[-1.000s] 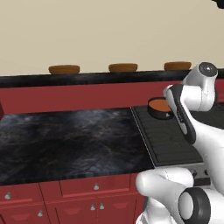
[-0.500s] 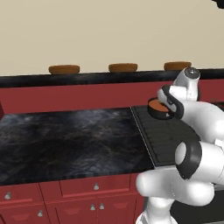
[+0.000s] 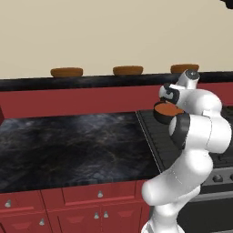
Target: Retrieve the chicken drumstick from the fridge and place it on the saucepan with marinade on the stove.
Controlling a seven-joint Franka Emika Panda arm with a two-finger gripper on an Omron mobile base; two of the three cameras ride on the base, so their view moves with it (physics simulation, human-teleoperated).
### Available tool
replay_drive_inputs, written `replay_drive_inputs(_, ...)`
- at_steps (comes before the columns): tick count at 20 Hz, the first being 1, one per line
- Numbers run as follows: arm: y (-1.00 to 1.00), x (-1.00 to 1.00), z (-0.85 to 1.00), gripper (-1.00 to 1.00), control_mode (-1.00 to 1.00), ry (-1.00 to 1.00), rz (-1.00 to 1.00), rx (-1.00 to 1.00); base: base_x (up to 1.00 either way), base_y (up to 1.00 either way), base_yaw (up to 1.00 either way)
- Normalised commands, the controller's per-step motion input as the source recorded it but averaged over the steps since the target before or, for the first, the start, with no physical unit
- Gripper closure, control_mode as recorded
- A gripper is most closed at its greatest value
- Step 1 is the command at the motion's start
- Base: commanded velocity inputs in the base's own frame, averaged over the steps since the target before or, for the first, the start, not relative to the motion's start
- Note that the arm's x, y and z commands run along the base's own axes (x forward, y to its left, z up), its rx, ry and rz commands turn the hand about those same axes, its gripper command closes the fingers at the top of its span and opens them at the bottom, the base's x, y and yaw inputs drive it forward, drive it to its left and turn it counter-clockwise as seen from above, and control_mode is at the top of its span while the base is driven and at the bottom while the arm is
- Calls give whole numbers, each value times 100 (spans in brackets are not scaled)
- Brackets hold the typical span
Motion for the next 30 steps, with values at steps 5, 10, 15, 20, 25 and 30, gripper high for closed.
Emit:
replay_drive_inputs(5,-24,60,-42,100,-100,7,4,-1,0,0,0)
replay_drive_inputs(10,-16,53,-48,100,-100,12,2,-2,0,0,0)
replay_drive_inputs(15,-3,44,-30,100,-100,9,0,-1,0,0,0)
replay_drive_inputs(20,0,32,-12,100,-100,4,0,-1,0,0,0)
replay_drive_inputs(25,0,19,-24,100,-100,2,0,-3,0,0,0)
replay_drive_inputs(30,0,0,-4,100,-100,0,0,0,0,0,0)
